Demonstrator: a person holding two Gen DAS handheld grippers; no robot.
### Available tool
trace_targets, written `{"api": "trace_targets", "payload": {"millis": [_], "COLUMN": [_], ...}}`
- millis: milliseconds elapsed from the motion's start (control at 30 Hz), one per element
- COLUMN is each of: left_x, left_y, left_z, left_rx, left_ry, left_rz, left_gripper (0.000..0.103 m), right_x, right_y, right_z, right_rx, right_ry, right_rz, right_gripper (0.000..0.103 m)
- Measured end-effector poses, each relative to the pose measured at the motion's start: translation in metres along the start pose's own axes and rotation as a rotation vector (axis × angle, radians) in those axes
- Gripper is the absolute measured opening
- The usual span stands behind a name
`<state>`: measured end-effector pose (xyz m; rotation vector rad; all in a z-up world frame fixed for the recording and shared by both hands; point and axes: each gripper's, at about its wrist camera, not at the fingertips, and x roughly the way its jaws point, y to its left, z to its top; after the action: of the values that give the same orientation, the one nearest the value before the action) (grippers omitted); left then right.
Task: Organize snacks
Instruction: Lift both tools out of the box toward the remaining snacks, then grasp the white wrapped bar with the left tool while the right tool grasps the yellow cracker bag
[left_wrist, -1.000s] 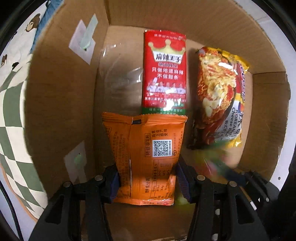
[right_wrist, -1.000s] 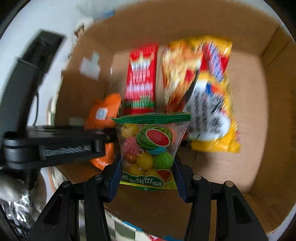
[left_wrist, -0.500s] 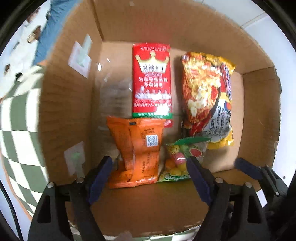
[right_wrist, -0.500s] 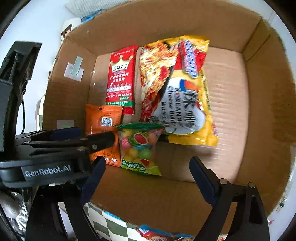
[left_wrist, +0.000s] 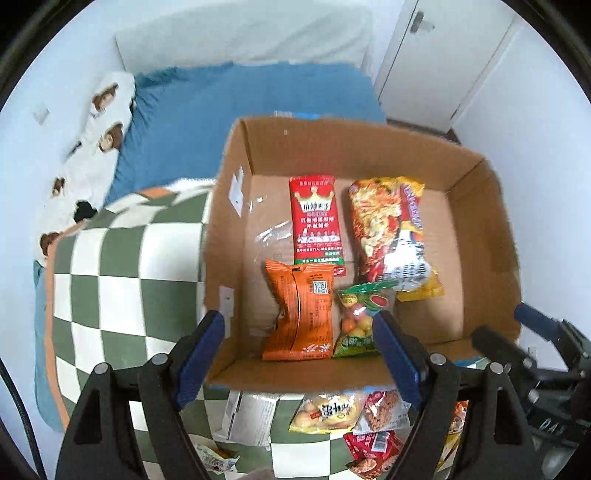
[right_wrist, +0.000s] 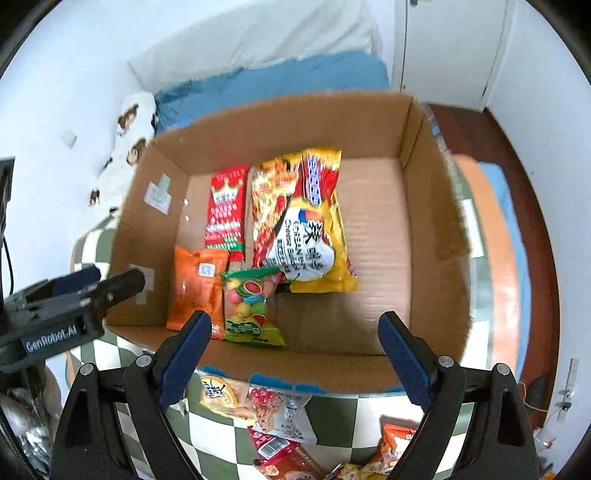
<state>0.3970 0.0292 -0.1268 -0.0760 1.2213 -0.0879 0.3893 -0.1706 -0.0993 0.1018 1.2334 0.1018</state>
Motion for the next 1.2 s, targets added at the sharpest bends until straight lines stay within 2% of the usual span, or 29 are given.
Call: {"api": "trace_targets", "payload": {"millis": [233,333,433,567,733,867,967,1033,1200], "left_x": [-0.057,-0.069,-0.068,-0.032,0.059,0.116,0.14,0.141,0.13], "left_y": [0.0,0.0,0.008,0.027,0.055,0.054,0.05,0.053,0.081], "left_z": [-0.023,-0.038,-0.061,-0.093,-0.117,-0.118,-0.114,-0.112,-0.127], "left_rx": [0.016,0.015,0.015,0.025,0.031,0.069,0.09,0.057,-0.121], "left_ry": [-0.13,-0.163,-0.158,-0.085,0.147,0.256,0.283,0.264,0.247], "left_rz": [0.001,0.005,0.034,0.117,0.153,0.158,0.141,0.113,0.069], "left_gripper": [0.082,0.082,0.082,0.082,0.082,0.082,0.079,0.059,0.058], "right_x": [-0.053,-0.068,-0.071,-0.043,0.026,0.073,0.09,0.098,0.115], "right_y": [0.012,0.018,0.021,0.019,0.013,0.019,0.03,0.037,0.057], "right_z": [-0.023,-0.034,-0.053,-0.086,-0.124,-0.135,-0.135,-0.134,-0.126], "right_rx": [0.002,0.006,0.025,0.064,0.143,0.186,0.174,0.164,0.125], "right_ry": [-0.144,-0.17,-0.169,-0.1,0.045,0.123,0.144,0.151,0.129], "right_rz": [0.013,0.034,0.061,0.093,0.17,0.208,0.2,0.187,0.146], "right_gripper": [0.094,0.094,0.094,0.094,0.093,0.092,0.092,0.092,0.092]}}
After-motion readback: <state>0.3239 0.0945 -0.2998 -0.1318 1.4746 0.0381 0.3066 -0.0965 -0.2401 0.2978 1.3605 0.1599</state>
